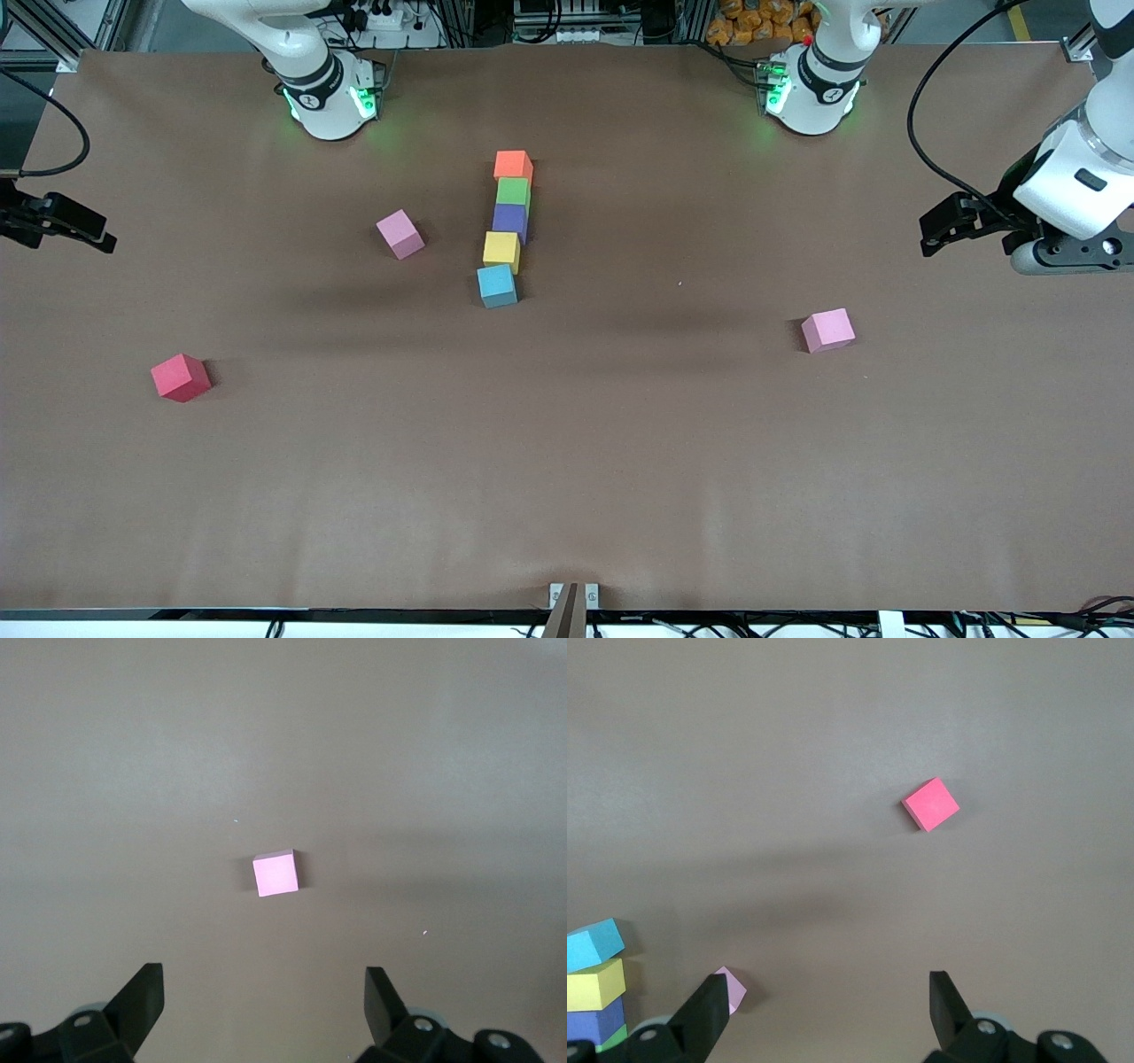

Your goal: Arrange blocks into number 1

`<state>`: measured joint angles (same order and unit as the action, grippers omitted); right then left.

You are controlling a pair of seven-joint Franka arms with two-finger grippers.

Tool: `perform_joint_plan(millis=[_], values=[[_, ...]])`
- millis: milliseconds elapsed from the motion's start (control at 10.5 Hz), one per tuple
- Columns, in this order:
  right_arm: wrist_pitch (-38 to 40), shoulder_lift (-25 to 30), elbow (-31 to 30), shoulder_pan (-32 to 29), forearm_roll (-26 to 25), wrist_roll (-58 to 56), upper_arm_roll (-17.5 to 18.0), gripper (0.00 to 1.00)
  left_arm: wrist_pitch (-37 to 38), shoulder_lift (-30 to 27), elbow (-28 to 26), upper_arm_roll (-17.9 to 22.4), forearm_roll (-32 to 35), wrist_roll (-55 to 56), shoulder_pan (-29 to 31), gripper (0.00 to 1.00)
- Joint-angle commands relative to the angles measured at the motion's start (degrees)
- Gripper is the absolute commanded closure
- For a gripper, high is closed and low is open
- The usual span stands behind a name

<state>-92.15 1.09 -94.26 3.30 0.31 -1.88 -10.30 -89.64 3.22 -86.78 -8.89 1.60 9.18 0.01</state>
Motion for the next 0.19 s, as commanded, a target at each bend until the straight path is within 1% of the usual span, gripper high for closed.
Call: perform_joint_plan(millis=[0, 95], values=[[0.21, 1.02, -0.66, 0.39, 0.56, 0.48, -0.25, 0.00, 1.23, -0.67, 0.03, -0.34, -1.16, -0.39, 0.51, 0.00], [0.21, 1.02, -0.66, 0.39, 0.56, 0.48, -0.25, 0.00, 1.23, -0.59, 0.03, -0.25, -1.07, -0.39, 0.51, 0.00]])
